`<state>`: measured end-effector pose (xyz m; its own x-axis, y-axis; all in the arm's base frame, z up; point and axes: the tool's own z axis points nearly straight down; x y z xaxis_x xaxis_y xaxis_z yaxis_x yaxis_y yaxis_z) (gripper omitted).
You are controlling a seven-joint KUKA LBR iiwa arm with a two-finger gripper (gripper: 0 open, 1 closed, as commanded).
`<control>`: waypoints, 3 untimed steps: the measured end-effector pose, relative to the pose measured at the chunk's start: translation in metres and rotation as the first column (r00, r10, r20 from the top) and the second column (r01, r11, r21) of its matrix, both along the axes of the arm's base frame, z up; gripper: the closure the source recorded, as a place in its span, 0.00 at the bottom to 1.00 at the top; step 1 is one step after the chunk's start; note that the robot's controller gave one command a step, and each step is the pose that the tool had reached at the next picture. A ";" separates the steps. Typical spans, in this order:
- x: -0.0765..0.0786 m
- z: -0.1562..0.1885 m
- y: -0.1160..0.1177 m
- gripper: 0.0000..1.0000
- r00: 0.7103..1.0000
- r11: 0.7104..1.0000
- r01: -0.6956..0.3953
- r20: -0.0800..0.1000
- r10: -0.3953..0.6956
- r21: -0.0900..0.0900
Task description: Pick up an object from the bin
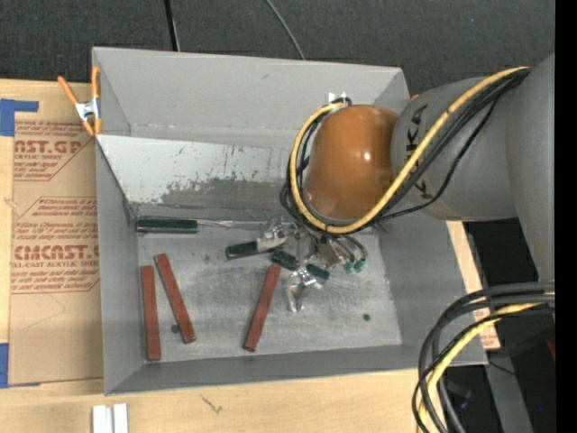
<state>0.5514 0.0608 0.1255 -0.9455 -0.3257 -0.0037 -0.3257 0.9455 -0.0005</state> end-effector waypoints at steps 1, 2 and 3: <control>-0.001 -0.050 0.023 1.00 0.840 0.840 -0.542 0.008 0.542 -0.002; -0.001 -0.050 0.023 1.00 0.840 0.840 -0.542 0.008 0.542 -0.002; 0.001 0.097 0.033 1.00 0.894 0.894 -0.448 0.002 0.448 -0.001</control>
Offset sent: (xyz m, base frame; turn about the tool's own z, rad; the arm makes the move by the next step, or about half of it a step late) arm 0.0000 0.0000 0.0000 0.0000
